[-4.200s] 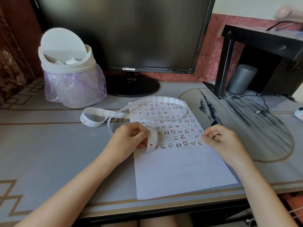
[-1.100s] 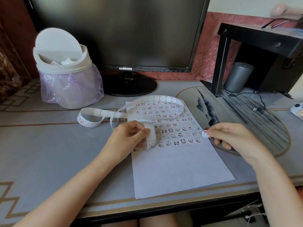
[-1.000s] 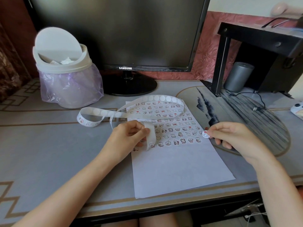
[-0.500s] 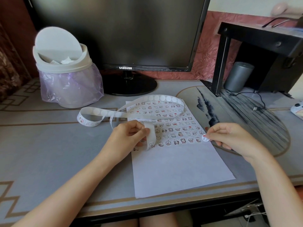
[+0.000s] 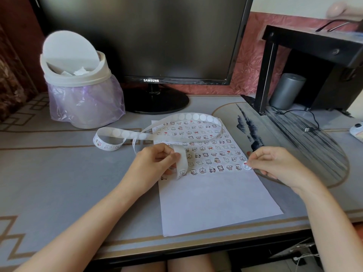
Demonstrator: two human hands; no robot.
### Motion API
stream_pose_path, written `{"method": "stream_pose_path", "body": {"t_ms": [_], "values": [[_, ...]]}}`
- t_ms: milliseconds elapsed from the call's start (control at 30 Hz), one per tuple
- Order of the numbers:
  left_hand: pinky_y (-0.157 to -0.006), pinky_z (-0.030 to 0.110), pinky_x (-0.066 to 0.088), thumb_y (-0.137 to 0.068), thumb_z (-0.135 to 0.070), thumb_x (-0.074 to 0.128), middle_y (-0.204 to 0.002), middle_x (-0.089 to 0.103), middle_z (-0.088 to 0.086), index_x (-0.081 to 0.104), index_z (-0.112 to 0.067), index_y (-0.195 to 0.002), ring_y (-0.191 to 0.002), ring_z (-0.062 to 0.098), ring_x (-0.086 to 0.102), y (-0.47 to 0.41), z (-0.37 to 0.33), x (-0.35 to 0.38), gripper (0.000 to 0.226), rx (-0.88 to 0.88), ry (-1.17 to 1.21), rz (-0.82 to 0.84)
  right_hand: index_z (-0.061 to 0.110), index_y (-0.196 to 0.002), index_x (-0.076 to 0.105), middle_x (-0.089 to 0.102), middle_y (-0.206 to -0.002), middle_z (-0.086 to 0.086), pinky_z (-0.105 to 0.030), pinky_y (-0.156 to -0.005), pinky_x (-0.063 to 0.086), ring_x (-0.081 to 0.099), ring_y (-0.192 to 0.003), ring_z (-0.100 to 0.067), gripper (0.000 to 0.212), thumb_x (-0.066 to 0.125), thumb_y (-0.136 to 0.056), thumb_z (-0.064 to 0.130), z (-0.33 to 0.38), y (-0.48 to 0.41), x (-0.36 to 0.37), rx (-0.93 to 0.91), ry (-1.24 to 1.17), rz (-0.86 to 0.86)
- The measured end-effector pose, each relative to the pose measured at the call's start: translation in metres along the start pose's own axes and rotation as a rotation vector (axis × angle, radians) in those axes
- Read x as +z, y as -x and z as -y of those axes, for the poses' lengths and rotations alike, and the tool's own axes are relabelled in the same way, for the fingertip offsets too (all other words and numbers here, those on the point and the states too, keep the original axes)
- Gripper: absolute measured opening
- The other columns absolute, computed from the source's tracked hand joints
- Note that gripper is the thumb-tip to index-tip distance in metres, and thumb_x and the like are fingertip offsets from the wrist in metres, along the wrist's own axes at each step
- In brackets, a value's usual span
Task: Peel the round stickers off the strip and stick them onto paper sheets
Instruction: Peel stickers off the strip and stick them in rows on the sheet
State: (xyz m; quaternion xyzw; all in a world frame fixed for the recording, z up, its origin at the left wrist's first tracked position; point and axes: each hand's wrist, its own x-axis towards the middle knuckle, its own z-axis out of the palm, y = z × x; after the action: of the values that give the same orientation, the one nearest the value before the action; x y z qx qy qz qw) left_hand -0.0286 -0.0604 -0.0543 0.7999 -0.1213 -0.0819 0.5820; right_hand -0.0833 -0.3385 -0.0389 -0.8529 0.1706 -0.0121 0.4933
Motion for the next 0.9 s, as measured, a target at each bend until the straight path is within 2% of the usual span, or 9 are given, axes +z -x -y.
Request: {"method": "stream_pose_path", "body": {"t_ms": [200, 333, 567, 700, 900], "values": [[-0.057, 0.012, 0.05, -0.09, -0.019, 0.062, -0.075, 0.072, 0.003, 0.061, -0.011, -0.077, -0.058, 0.004, 0.062, 0.001, -0.001, 0.0, 0.016, 0.002, 0.0, 0.001, 0.008, -0.078, 0.066, 0.055, -0.044, 0.009, -0.007, -0.039, 0.03, 0.042, -0.038, 0.0, 0.007, 0.073, -0.079, 0.008, -0.005, -0.003, 0.002, -0.023, 0.052, -0.025], [-0.058, 0.014, 0.052, -0.091, -0.019, 0.061, -0.075, 0.071, 0.004, 0.06, -0.011, -0.076, -0.057, 0.005, 0.062, 0.0, -0.001, 0.0, 0.017, 0.005, -0.004, 0.008, 0.009, -0.076, 0.065, 0.056, -0.054, 0.004, -0.008, -0.04, 0.032, 0.044, -0.041, -0.002, 0.008, 0.072, -0.078, 0.005, -0.007, -0.004, 0.004, -0.045, 0.057, -0.055], [-0.058, 0.013, 0.051, -0.091, -0.019, 0.061, -0.076, 0.072, 0.005, 0.06, -0.011, -0.076, -0.058, 0.006, 0.062, 0.0, 0.0, 0.0, 0.017, 0.006, 0.004, 0.01, 0.013, -0.07, 0.066, 0.062, -0.066, -0.003, -0.027, -0.062, 0.039, 0.05, -0.058, -0.011, 0.012, 0.076, -0.075, 0.008, -0.01, -0.003, 0.009, -0.101, 0.118, -0.118], [-0.058, 0.013, 0.051, -0.091, -0.019, 0.061, -0.076, 0.072, 0.005, 0.059, -0.012, -0.075, -0.058, 0.006, 0.063, 0.001, 0.0, 0.0, 0.018, 0.012, -0.006, 0.012, 0.01, -0.073, 0.067, 0.059, -0.07, -0.004, -0.024, -0.06, 0.039, 0.048, -0.058, -0.01, 0.011, 0.077, -0.074, 0.007, -0.009, 0.001, 0.009, -0.128, 0.122, -0.135], [-0.056, 0.012, 0.049, -0.091, -0.019, 0.061, -0.074, 0.072, 0.003, 0.059, -0.013, -0.074, -0.057, 0.005, 0.063, 0.001, 0.0, 0.0, 0.018, 0.014, -0.008, 0.01, 0.021, -0.08, 0.058, 0.057, -0.08, -0.003, -0.028, -0.063, 0.039, 0.047, -0.062, -0.013, 0.024, 0.077, -0.075, 0.008, -0.012, -0.002, 0.009, -0.1, 0.104, -0.155]]}}
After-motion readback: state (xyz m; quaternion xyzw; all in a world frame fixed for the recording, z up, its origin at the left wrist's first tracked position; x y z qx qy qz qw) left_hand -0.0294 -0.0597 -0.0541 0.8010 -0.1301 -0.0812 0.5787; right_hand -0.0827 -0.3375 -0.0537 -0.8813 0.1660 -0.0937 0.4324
